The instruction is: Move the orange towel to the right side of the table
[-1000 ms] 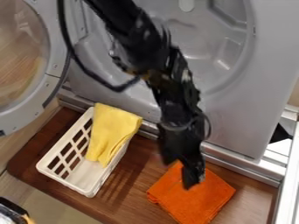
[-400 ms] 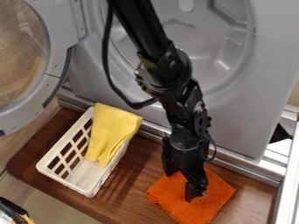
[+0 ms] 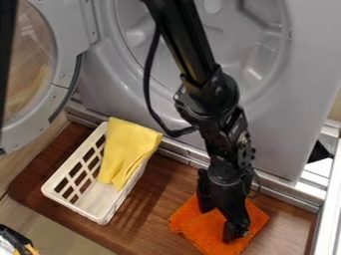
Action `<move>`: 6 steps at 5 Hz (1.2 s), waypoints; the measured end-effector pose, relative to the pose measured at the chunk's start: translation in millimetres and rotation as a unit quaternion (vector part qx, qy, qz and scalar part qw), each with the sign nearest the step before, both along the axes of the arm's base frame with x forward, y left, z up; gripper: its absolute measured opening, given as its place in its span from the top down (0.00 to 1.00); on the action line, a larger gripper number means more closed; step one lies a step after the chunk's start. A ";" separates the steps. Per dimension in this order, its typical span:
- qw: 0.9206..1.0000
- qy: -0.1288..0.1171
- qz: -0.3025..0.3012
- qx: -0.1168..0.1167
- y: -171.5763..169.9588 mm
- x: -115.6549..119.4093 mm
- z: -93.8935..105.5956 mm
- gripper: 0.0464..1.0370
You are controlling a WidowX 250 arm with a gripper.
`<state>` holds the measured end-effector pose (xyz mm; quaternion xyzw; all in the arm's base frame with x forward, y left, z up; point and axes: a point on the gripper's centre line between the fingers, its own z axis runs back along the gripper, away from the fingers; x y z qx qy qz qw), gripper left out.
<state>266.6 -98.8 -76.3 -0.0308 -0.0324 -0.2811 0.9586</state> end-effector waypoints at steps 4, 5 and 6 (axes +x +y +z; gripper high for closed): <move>0.999 -0.028 -0.045 -0.011 -43.2 15.9 -1.0 0.04; 0.994 -0.028 -0.101 -0.026 -71.5 14.5 0.6 0.04; 0.990 -0.027 -0.134 -0.040 -92.4 6.4 2.7 0.04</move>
